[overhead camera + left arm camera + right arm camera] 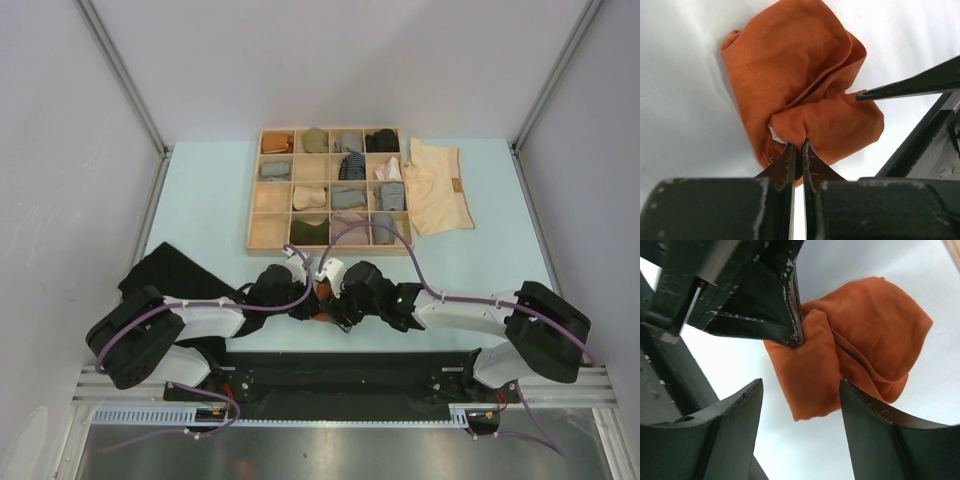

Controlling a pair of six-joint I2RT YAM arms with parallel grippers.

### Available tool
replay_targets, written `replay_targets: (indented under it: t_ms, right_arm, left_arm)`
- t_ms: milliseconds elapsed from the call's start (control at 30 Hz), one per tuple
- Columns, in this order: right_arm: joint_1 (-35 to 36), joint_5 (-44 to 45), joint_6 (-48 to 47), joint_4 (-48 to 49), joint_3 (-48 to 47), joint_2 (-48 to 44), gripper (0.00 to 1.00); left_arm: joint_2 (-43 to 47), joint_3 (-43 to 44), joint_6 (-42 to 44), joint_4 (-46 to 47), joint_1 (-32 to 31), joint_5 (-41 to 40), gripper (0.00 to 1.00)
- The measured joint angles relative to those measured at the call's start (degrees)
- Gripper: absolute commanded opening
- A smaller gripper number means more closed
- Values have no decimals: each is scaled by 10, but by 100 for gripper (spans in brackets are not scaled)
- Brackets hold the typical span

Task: Roll the underwear
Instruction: Roll the underwear to the center of the board.

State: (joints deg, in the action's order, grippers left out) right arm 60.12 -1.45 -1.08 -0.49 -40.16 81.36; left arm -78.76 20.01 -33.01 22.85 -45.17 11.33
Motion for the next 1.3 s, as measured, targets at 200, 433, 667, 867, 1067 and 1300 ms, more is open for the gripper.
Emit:
replay_targets:
  t_ms: [200,433,667,867,1067,1300]
  right_arm:
    - [3,10,-1,4,0,34,67]
    - [25,47,11,13,-1,70,69]
    - [47,112,42,16,-36,114,24]
    - [50,126,62,1,-52,123,2]
    - [42,91,80,-20,-64,122,0]
    - [24,-23,119,-35,-71,122,0]
  left_arm:
    - [1,0,-4,-2,3,4,6]
    - [12,-2,-17,-13,7,5,7]
    - [49,-18,-26,-31,20,8,35]
    - [114,-38,-30,-75,43,10,70]
    - [202,-43,-24,-131,51,-7,73]
    - [238,-56,-7,-146,51,-13,73]
